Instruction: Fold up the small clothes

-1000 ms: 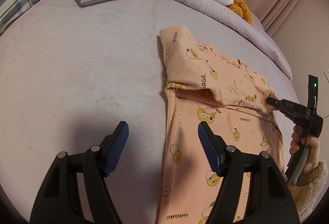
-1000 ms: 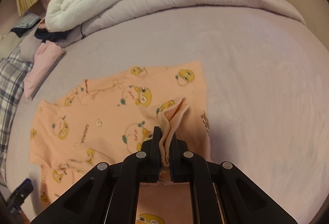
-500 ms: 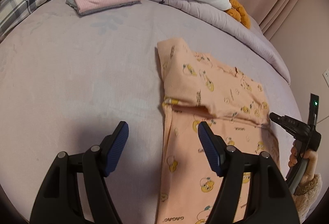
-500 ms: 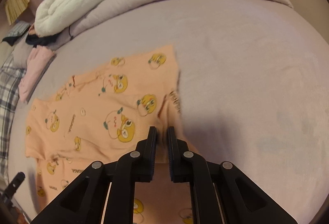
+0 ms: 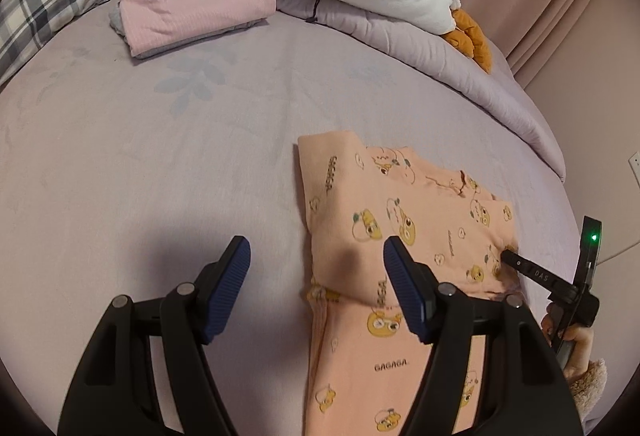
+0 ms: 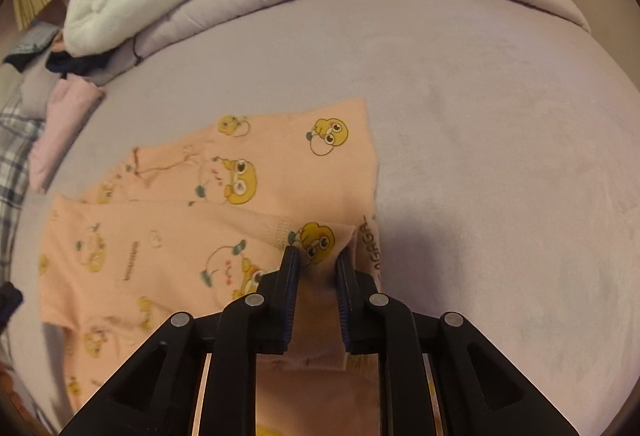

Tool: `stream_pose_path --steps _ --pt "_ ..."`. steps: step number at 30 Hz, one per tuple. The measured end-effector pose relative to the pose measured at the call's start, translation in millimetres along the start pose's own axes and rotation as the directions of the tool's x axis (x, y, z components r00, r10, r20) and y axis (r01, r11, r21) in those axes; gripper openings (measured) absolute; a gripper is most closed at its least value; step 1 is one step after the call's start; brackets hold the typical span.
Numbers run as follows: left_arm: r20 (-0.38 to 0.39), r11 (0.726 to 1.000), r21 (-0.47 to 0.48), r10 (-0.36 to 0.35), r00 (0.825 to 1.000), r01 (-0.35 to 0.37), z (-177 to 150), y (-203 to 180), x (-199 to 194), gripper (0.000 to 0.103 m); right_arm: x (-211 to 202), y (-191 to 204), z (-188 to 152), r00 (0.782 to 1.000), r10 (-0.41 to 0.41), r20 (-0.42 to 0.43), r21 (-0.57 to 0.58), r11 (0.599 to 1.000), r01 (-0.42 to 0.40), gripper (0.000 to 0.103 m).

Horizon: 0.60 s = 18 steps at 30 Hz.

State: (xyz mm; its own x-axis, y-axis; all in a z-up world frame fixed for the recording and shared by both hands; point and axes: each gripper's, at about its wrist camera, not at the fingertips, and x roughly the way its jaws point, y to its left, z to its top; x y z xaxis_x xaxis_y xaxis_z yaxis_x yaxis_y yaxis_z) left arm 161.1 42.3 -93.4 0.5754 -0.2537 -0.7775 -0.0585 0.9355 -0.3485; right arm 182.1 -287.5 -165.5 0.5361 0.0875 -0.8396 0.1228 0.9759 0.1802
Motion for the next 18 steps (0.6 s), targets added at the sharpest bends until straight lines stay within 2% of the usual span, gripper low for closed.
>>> stream_pose_path --steps 5,9,11,13,17,18 --pt "-0.001 1.000 0.013 -0.005 1.000 0.005 10.8 0.6 10.3 0.052 -6.1 -4.3 -3.2 1.000 0.002 0.021 0.013 1.000 -0.002 0.016" --pt "-0.032 1.000 0.005 -0.029 0.999 0.029 15.5 0.9 26.0 0.040 -20.1 -10.7 -3.3 0.999 0.002 0.055 0.013 1.000 -0.003 0.016" --pt "-0.048 1.000 0.007 -0.020 0.999 0.020 14.5 0.3 34.3 0.039 -18.1 -11.8 1.4 0.999 0.029 0.044 0.029 0.999 -0.031 0.016" --pt "-0.062 1.000 0.018 -0.011 0.998 0.012 11.6 -0.9 42.2 0.039 -14.2 -12.4 1.8 0.999 0.023 0.026 0.022 0.999 -0.023 0.017" --pt "-0.087 0.999 0.041 0.010 0.996 -0.007 6.1 -3.2 52.1 0.039 -6.3 -4.3 -0.4 1.000 0.006 0.007 0.000 1.000 -0.006 0.033" --pt "-0.090 0.999 0.043 0.013 0.996 -0.009 6.4 -2.9 52.9 0.039 -6.3 -3.5 -0.1 1.000 0.004 0.008 0.004 1.000 -0.004 0.033"
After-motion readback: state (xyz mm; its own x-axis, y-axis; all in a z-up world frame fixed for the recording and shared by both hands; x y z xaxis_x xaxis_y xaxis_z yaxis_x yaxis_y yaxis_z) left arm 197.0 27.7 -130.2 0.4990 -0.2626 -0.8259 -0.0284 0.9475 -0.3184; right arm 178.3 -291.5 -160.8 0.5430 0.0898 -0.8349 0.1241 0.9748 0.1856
